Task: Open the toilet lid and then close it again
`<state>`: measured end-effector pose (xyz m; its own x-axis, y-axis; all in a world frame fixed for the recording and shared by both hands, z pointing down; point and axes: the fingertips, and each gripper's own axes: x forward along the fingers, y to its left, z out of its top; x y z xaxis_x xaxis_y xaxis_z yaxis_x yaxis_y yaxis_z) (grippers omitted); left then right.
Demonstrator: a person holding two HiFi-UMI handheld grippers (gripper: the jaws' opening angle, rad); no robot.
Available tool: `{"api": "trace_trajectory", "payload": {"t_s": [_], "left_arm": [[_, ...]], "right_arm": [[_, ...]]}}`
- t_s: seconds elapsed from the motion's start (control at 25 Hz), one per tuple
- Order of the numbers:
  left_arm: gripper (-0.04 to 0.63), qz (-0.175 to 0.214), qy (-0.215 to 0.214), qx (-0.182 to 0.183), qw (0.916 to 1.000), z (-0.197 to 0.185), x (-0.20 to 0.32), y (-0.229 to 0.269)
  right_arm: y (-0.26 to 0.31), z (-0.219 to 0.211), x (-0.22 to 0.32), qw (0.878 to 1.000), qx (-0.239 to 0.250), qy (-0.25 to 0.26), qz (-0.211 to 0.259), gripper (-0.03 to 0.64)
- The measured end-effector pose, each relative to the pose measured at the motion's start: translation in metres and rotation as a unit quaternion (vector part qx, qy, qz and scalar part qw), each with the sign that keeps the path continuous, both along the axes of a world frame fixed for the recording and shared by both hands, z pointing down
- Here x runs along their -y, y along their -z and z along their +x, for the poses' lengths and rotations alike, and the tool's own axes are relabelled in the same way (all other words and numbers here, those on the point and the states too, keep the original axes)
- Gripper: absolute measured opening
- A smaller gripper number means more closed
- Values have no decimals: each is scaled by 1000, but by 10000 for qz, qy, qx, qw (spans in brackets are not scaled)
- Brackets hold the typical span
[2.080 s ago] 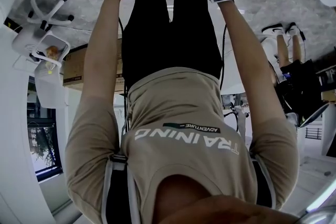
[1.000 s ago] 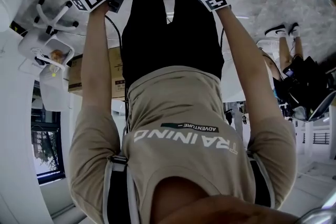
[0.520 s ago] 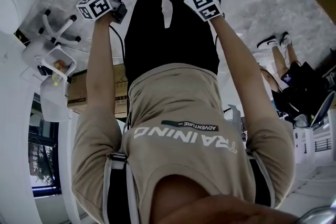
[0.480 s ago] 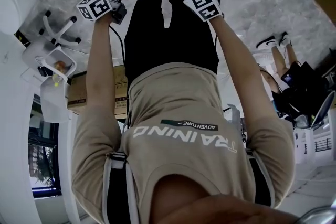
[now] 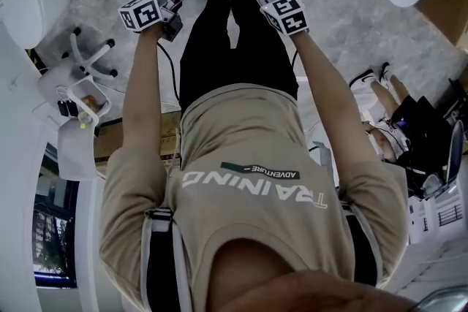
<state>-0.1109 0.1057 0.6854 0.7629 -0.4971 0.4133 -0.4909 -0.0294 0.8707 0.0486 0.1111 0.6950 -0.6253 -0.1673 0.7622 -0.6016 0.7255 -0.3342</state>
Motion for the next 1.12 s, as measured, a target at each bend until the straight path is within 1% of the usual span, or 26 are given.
{"api": "trace_trajectory", "payload": {"t_s": [0.08, 0.2, 0.28, 0.36, 0.48, 0.56, 0.6, 0.68, 0.76, 0.84, 0.92, 1.0, 1.12], "left_arm": [[153, 155, -58, -86, 9998, 0, 6, 10], [150, 380, -302, -4, 9988, 3, 13, 20], [95, 478, -524, 100, 9974, 3, 13, 28], [92, 544, -627, 160, 9964, 0, 17, 37], [65, 568, -634, 269, 9960, -12, 34, 42], [25, 537, -598, 424, 9959, -17, 43, 42], [5, 509, -521, 471, 9962, -17, 48, 42], [5, 442, -337, 502, 9972, -13, 57, 46], [3, 385, -321, 687, 9964, -7, 63, 50], [3, 427, -439, 983, 9933, -2, 74, 57], [3, 525, -573, 1200, 9897, 2, 85, 66], [3, 590, -692, 1323, 9870, 6, 92, 72], [3, 590, -825, 1593, 9820, 9, 99, 80]], "right_arm": [[9, 0, 9, 9999, -52, -35, 85, 9], [18, 2, 21, 9997, -135, -104, 171, 9], [25, 3, 28, 9995, -132, -240, 171, 9], [34, -3, 39, 9992, -165, -317, 199, 9], [49, -19, 64, 9987, -255, -336, 303, 9], [58, -28, 74, 9983, -317, -338, 348, 9], [61, -30, 77, 9982, -341, -344, 357, 9], [65, -30, 78, 9980, -356, -392, 342, 9], [71, -27, 81, 9979, -322, -467, 300, 9], [78, -28, 91, 9981, -296, -475, 263, 9], [84, -30, 101, 9985, -276, -393, 281, 9], [90, -34, 107, 9989, -191, -302, 309, 9], [97, -41, 114, 9994, -47, -159, 315, 9]]}}
